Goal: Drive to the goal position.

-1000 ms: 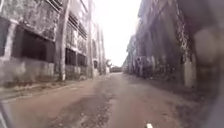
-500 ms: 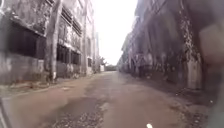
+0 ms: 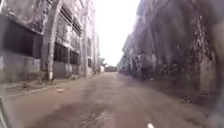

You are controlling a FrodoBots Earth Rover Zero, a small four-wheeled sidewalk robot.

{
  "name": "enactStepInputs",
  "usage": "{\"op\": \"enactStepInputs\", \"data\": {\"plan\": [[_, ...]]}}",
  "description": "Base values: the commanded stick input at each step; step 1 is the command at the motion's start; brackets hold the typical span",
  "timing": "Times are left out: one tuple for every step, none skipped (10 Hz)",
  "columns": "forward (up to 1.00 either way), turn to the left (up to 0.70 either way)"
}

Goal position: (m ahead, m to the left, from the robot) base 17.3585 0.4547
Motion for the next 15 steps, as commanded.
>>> {"op": "enactStepInputs", "data": {"plan": [[0.7,0.0],[0.7,0.0],[0.7,0.0],[0.7,0.0],[0.7,0.0],[0.7,0.0],[0.7,0.0],[0.7,0.0],[0.7,0.0],[0.7,0.0],[0.7,-0.05],[0.7,-0.17],[0.7,-0.28],[0.7,-0.27],[0.7,-0.22]]}}
